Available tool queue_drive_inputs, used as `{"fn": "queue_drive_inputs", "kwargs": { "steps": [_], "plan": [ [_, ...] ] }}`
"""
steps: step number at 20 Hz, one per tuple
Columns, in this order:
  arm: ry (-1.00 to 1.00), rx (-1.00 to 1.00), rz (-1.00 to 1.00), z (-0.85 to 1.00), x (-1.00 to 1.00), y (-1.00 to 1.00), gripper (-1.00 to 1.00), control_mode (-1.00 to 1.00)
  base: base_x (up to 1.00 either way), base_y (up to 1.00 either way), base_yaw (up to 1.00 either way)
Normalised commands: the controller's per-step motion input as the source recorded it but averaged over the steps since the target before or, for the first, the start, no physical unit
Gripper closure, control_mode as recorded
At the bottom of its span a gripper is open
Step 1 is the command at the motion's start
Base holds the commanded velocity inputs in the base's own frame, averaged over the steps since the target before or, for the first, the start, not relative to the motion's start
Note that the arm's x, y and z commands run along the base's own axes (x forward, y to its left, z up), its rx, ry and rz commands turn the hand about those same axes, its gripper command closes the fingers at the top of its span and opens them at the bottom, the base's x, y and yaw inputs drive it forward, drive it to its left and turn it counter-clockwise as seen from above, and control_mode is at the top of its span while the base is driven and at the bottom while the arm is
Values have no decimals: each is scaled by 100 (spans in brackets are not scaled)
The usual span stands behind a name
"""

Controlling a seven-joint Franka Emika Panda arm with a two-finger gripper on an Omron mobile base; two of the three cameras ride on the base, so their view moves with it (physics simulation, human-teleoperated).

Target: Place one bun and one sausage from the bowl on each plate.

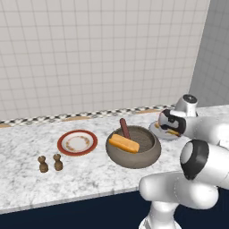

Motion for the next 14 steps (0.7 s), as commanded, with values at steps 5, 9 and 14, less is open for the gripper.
{"fn": "queue_drive_inputs", "kwargs": {
  "steps": [5, 9, 14],
  "plan": [
    [0, 0, 1, -31, 60, -2, 100, -100, 0, 0, 0],
    [0, 0, 0, -36, 26, -12, -100, -100, 0, 0, 0],
    [0, 0, 0, -13, 17, -20, -100, -100, 0, 0, 0]
  ]
}}
